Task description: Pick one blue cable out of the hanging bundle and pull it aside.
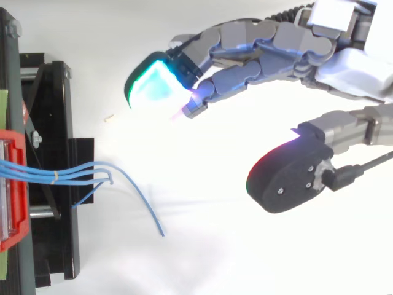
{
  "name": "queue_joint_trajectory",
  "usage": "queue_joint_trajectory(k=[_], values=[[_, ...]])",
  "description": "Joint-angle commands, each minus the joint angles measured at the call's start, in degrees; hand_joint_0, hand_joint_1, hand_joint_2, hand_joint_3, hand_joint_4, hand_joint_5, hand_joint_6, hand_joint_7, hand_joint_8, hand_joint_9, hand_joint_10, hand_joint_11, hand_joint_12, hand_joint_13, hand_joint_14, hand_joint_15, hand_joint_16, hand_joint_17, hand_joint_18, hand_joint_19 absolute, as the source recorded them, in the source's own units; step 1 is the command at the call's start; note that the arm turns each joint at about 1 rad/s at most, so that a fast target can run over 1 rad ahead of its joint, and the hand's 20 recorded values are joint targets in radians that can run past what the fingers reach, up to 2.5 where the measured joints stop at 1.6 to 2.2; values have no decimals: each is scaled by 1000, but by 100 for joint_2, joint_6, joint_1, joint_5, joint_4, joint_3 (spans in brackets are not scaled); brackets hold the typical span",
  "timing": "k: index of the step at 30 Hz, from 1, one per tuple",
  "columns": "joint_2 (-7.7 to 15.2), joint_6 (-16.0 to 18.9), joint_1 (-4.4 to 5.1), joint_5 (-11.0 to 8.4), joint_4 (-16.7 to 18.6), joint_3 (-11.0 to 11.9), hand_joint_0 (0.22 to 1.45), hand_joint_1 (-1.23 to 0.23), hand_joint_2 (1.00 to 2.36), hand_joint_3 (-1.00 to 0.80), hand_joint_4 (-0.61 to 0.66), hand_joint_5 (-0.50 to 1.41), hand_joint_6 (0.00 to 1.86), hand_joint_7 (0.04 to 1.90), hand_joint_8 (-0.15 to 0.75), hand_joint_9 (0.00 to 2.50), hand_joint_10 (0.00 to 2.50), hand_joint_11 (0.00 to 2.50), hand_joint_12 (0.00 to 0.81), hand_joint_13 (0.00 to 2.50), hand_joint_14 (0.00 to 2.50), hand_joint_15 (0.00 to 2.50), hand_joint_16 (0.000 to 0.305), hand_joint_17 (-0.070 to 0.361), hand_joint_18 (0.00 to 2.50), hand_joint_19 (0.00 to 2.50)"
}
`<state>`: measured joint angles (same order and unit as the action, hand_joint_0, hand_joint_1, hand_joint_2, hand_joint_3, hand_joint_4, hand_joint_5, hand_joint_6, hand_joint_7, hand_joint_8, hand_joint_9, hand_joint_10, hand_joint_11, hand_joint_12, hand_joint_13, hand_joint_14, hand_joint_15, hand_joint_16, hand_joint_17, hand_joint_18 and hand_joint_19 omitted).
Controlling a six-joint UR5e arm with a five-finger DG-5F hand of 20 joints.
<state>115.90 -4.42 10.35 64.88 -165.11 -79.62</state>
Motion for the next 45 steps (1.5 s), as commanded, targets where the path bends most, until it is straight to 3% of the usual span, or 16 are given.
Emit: queue_joint_trajectory(k=[1,9,11,14,21,31,45], values=[[73,-6,11,-89,32,-1,417,-632,1000,-500,180,-245,502,713,223,113,0,26,357,0,1,37,71,160,0,0],[424,231,11,-151,286,-1,406,-592,1000,-500,178,-243,502,683,242,29,0,0,355,0,0,11,74,166,0,0],[486,187,20,-168,594,-1,406,-594,1000,-500,176,-244,501,679,243,25,0,0,356,0,0,9,74,166,0,0],[495,55,20,-168,699,-1,425,-636,1000,-500,158,-250,501,683,229,13,0,0,346,0,0,10,71,159,0,0],[556,-305,28,-159,787,-1,483,-732,1000,-500,164,-236,502,701,199,123,0,0,317,0,0,11,62,141,0,0],[864,-261,37,-151,1165,-10,489,-755,1000,-499,195,-218,502,696,224,306,0,12,310,140,1,44,56,126,0,7],[1092,-323,37,-203,1262,-1,494,-723,1000,-496,223,-198,502,707,238,453,0,67,295,282,4,95,50,113,112,73]])
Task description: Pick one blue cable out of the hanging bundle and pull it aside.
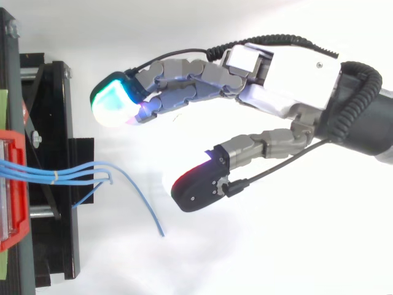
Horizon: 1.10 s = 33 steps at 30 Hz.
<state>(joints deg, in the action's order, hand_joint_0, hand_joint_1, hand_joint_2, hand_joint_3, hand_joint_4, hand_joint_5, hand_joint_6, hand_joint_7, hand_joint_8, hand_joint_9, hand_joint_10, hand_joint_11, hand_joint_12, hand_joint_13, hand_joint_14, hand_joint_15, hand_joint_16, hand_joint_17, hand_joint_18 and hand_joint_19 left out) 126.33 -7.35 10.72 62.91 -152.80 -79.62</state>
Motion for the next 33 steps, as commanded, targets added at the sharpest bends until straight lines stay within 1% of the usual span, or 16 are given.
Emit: queue_joint_trajectory(k=[1,5,12,14,15,16,17,18,19,20,22,24,28,31,32,33], values=[[146,-3,0,-7,92,8,494,-722,1000,-498,224,-197,502,704,239,467,3,76,295,296,4,99,50,112,128,83],[261,94,0,-16,400,26,497,-718,1000,-500,227,-194,502,704,239,500,3,93,292,347,5,124,48,108,161,100],[261,-47,9,-25,444,17,498,-713,1000,-500,227,-192,502,705,240,539,5,119,287,366,7,131,47,106,182,104],[357,-126,0,-16,505,61,498,-713,1000,-500,227,-191,502,705,239,541,4,120,287,376,6,137,47,106,187,104],[375,-108,0,-16,488,96,497,-712,1000,-500,230,-191,502,710,240,544,4,113,286,382,6,136,47,106,192,110],[516,-82,-9,-7,470,210,496,-711,1001,-500,228,-191,502,708,239,549,4,116,287,383,6,135,47,106,193,109],[542,-64,-18,-7,470,254,497,-710,1000,-500,230,-190,502,707,240,549,5,115,287,383,6,139,47,106,195,110],[683,6,-27,2,418,395,496,-708,1000,-500,230,-189,502,709,241,552,5,115,286,387,5,136,47,106,196,107],[762,85,-35,19,356,483,495,-707,1001,-500,232,-189,502,707,240,555,4,117,284,391,6,148,47,105,198,113],[920,252,-44,72,207,659,496,-704,1000,-500,232,-189,502,710,241,559,3,116,284,393,6,144,47,105,198,118],[1017,419,-53,134,40,834,496,-698,1000,-500,232,-189,502,708,239,561,5,117,283,399,6,150,47,105,201,116],[1166,727,-53,309,-259,1098,495,-696,1000,-500,232,-188,502,709,240,567,4,126,280,412,7,159,47,105,206,120],[1166,770,-53,388,-321,1116,494,-692,1000,-500,240,-182,502,719,242,588,4,136,281,439,7,177,47,105,224,142],[1166,762,-44,388,-286,1116,494,-690,1000,-500,242,-178,502,730,241,608,5,150,281,457,8,181,47,105,236,147],[1166,665,9,388,-136,1107,494,-690,1000,-500,242,-178,502,730,241,610,5,151,280,459,8,181,47,106,240,158],[1166,603,17,406,-48,1107,494,-689,1000,-500,243,-175,502,743,241,619,5,164,277,466,8,190,47,106,248,157]])
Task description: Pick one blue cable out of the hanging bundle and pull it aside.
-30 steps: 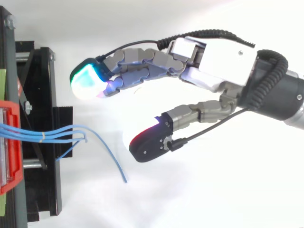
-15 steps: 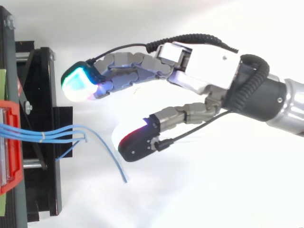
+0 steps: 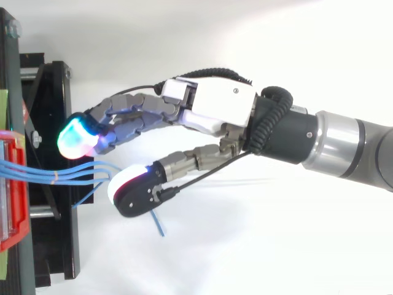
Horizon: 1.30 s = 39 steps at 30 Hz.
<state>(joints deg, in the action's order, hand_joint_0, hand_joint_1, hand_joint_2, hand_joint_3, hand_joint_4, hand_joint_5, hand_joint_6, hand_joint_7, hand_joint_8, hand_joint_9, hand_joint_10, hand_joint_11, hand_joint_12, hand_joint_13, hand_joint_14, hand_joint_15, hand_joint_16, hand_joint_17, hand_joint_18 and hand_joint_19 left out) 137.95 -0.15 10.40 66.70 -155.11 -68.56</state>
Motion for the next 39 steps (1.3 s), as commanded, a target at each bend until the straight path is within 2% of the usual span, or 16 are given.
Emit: queue_joint_trajectory(k=[1,4,5,6,11,14,16,22,23,31,39], values=[[4,-161,58,54,236,0,495,-688,1000,-500,243,-173,502,750,243,627,8,168,278,471,8,192,47,106,256,163],[4,-266,85,203,350,9,495,-686,1000,-500,259,-163,502,779,247,660,8,188,278,504,9,214,47,106,281,178],[4,-275,102,344,394,0,496,-686,1000,-500,261,-162,502,783,247,667,7,192,278,506,9,215,47,106,285,184],[4,-275,120,634,482,9,496,-686,1000,-500,263,-159,502,793,249,674,7,198,277,515,10,221,47,106,293,194],[4,-126,146,977,500,27,498,-681,1000,-500,271,-152,502,801,249,688,7,197,276,536,10,227,47,106,309,209],[-5,-47,155,1082,500,53,498,-679,1000,-500,272,-150,503,803,249,701,8,206,278,546,10,234,47,106,325,214],[-5,6,155,1135,500,62,499,-675,1000,-500,273,-149,502,810,252,709,7,209,275,555,10,242,47,106,330,221],[-5,164,155,1126,500,62,503,-656,1000,-500,276,-146,503,811,253,719,8,224,275,562,11,249,47,106,337,229],[-5,279,146,1126,465,62,503,-656,1000,-500,275,-146,502,812,252,720,8,221,274,562,11,252,47,106,337,228],[4,490,85,1108,350,62,506,-647,1000,-500,275,-147,502,806,252,721,8,214,274,569,11,254,47,106,347,238],[4,525,41,1135,333,62,510,-640,1000,-499,278,-147,502,805,253,724,8,212,276,578,11,257,47,106,356,238]])
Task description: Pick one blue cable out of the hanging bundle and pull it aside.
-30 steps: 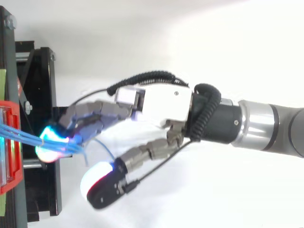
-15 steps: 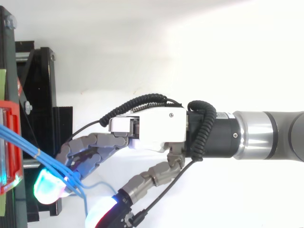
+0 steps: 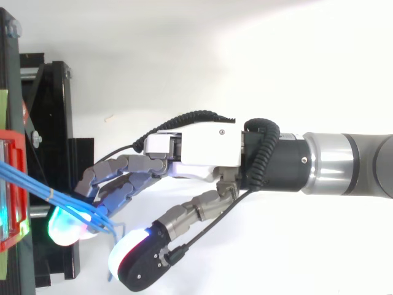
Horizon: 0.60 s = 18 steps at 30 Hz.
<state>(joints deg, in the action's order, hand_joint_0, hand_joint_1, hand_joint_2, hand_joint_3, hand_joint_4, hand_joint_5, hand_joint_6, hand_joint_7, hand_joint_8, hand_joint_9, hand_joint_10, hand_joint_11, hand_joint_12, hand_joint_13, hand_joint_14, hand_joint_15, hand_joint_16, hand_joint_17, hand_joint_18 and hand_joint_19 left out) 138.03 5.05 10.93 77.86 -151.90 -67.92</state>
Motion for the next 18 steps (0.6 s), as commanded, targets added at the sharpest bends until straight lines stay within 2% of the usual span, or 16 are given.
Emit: queue_joint_trajectory(k=[1,8,14,18], values=[[-4,5,-21,27,11,-2,511,-638,1000,-498,278,-146,502,807,253,726,8,216,275,579,11,253,47,106,358,246],[5,14,-74,273,20,86,520,-637,1001,-484,273,-143,502,817,252,736,8,218,272,588,11,258,46,104,363,250],[-4,84,-118,282,-42,121,531,-639,1002,-467,279,-139,503,853,252,750,8,243,271,594,11,269,46,104,372,257],[-4,163,-162,291,-288,253,533,-644,1003,-467,278,-136,503,886,248,750,9,251,267,594,12,270,46,104,376,264]])
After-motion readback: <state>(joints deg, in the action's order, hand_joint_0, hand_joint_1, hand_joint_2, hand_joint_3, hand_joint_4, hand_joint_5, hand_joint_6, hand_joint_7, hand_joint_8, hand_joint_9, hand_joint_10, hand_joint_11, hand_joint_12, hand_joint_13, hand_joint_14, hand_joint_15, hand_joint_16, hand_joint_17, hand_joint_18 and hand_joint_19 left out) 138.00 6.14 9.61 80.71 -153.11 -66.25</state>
